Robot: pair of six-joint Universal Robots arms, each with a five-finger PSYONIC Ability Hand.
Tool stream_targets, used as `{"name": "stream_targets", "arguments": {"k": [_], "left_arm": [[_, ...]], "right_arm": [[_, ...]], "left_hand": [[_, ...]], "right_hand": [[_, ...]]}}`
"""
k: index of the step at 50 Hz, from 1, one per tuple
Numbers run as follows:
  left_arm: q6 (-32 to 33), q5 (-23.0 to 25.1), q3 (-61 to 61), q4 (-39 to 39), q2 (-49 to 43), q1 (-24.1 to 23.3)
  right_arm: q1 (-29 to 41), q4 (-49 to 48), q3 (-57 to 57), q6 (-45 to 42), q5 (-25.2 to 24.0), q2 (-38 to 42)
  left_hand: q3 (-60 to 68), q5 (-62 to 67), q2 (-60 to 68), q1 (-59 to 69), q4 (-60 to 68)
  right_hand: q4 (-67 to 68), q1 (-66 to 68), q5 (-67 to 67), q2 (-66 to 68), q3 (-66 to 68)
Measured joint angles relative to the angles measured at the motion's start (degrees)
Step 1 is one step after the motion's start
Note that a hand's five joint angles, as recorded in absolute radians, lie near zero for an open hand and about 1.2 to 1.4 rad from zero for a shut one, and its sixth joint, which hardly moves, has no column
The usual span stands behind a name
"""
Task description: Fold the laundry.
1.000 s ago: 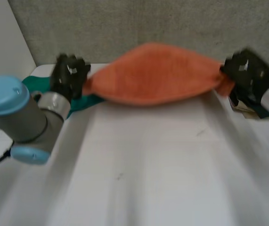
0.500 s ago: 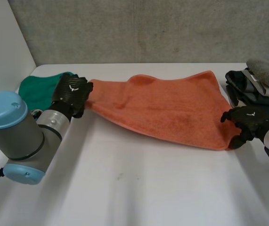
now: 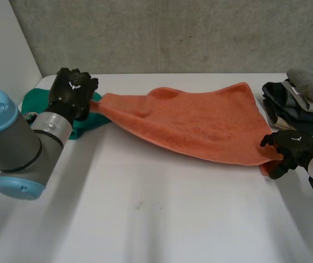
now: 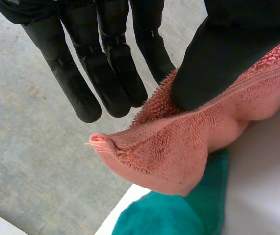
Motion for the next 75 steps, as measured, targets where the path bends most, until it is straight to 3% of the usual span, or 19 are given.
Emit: {"name": "stream_targets", "arguments": {"k": [9, 13, 15, 17, 25, 31, 37, 44, 50, 58, 64, 67, 75], "left_arm": [[-3.8, 0.0, 4.1, -2.0, 0.1, 0.1], [-4.8, -0.1, 4.8, -2.5, 0.1, 0.1], [-5.1, -0.1, 5.0, -2.6, 0.2, 0.1], [-5.2, -0.2, 5.0, -2.8, 0.3, 0.1], [-5.0, -0.5, 3.9, -6.1, 3.8, 1.3], [-3.7, -0.3, 1.5, -16.8, 14.9, 3.9], [-0.2, 0.0, 0.8, -30.0, 26.3, 4.7], [6.5, 0.2, 0.9, -40.3, 32.4, 4.8], [10.9, -0.1, 0.8, -41.6, 27.6, 4.7], [12.0, -0.4, 5.9, -39.4, 10.3, 4.6], [11.8, -0.7, 18.4, -32.8, -3.3, 4.6], [11.5, -0.8, 23.4, -28.3, -6.0, 4.5], [8.8, -2.3, 34.3, 2.1, -6.3, 4.1]], "right_arm": [[1.5, -6.6, 0.1, -1.1, 1.5, 3.4], [2.0, -7.3, -1.3, -1.2, 2.6, 5.3], [2.2, -7.4, -2.1, -1.2, 3.2, 6.4], [2.2, -7.4, -3.0, -1.2, 3.8, 7.1], [2.0, -6.6, -5.3, -1.2, 8.6, 3.6], [1.9, 2.9, -8.6, -5.9, 10.9, -14.8], [1.9, 19.0, -17.5, -13.1, 10.9, -26.4], [2.2, 35.2, -26.2, -21.2, 10.8, -29.7], [5.1, 39.6, -26.9, -27.3, 12.4, -24.8], [11.5, 34.7, -27.0, -28.7, 18.8, -12.0], [14.3, 22.9, -32.0, -28.4, 22.8, -2.9], [14.6, 16.9, -34.8, -28.3, 23.4, -1.0], [15.2, -17.8, -41.4, -27.6, 23.8, -1.1]], "left_hand": [[0.0, 0.0, 0.0, 0.0, 0.0], [0.0, 0.0, 0.0, 0.0, 0.0], [0.0, 0.0, 0.0, 0.0, 0.0], [0.0, 0.0, 0.0, 0.0, 0.0], [0.0, 0.0, 0.0, 0.0, 0.0], [0.0, 0.0, 0.0, 0.0, 0.0], [0.0, 0.0, 0.0, 0.0, 0.0], [0.0, 0.0, 0.0, 0.0, 0.0], [0.0, 0.0, 0.0, 0.0, 0.0], [0.0, 0.0, 0.0, 0.0, 0.0], [0.0, 0.0, 0.0, 0.0, 0.0], [0.0, 0.0, 0.0, 0.0, 0.0], [0.0, 0.0, 0.0, 0.0, 0.0]], "right_hand": [[9.2, 8.5, 9.2, 9.2, 9.6], [22.1, 22.1, 21.9, 22.2, 22.3], [35.6, 34.6, 34.8, 35.8, 35.7], [40.2, 37.1, 39.5, 40.2, 40.1], [42.0, 37.1, 39.8, 40.6, 41.5], [42.0, 37.1, 39.8, 40.6, 41.5], [42.1, 37.1, 39.8, 40.6, 41.6], [42.1, 37.1, 40.0, 40.6, 41.6], [42.1, 37.1, 40.0, 40.6, 41.6], [42.1, 37.1, 40.1, 40.6, 41.6], [42.1, 37.1, 40.1, 40.6, 41.7], [42.1, 37.1, 40.1, 40.7, 41.8], [42.2, 37.1, 40.1, 40.7, 41.8]]}}
